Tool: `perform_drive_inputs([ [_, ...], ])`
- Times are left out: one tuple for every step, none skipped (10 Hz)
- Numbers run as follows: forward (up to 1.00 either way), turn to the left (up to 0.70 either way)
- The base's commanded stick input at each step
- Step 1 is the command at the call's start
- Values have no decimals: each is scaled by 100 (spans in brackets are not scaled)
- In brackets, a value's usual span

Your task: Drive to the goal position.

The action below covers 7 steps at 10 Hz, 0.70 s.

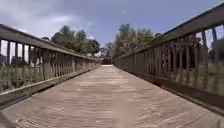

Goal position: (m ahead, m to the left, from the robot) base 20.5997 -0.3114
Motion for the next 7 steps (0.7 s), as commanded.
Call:
perform_drive_inputs([
  [50, 0],
  [50, 0],
  [50, 0],
  [50, 0],
  [50, 0],
  [50, 0],
  [50, 0],
])
